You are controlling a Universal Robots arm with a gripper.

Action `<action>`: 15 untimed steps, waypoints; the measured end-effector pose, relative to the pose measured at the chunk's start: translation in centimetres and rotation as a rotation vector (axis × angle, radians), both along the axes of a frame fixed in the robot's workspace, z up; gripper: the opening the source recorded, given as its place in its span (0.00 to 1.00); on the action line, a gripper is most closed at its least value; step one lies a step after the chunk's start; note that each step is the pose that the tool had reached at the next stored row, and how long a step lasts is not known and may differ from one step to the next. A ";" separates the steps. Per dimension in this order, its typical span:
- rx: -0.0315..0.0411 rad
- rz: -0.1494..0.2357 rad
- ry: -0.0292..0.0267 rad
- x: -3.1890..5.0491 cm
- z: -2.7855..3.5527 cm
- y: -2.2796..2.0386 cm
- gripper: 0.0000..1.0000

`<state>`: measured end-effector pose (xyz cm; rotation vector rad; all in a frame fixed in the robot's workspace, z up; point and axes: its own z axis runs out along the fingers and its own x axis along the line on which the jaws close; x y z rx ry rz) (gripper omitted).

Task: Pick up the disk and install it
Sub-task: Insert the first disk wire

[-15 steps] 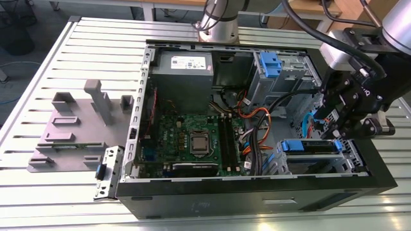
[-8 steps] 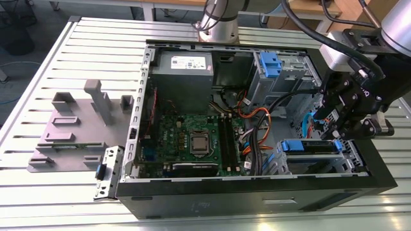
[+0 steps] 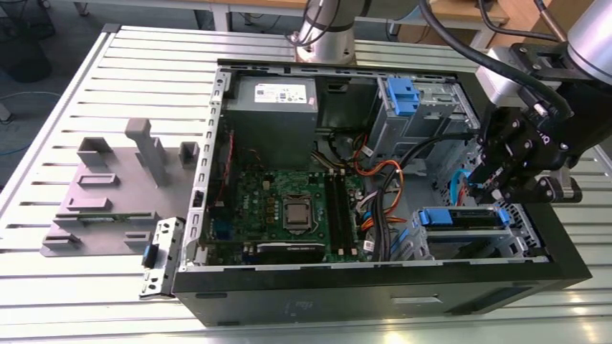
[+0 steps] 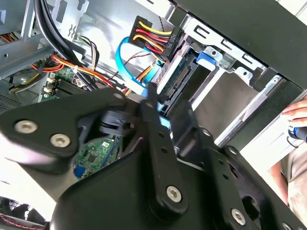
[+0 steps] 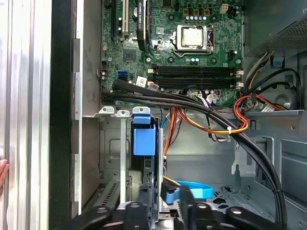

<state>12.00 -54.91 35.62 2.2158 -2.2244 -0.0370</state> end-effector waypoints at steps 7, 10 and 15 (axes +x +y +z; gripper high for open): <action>0.0000 0.000 0.0000 0.00 -0.01 0.00 0.16; 0.0000 0.000 0.0000 0.00 -0.02 0.00 0.16; -0.0001 0.000 0.0000 0.00 -0.02 0.00 0.16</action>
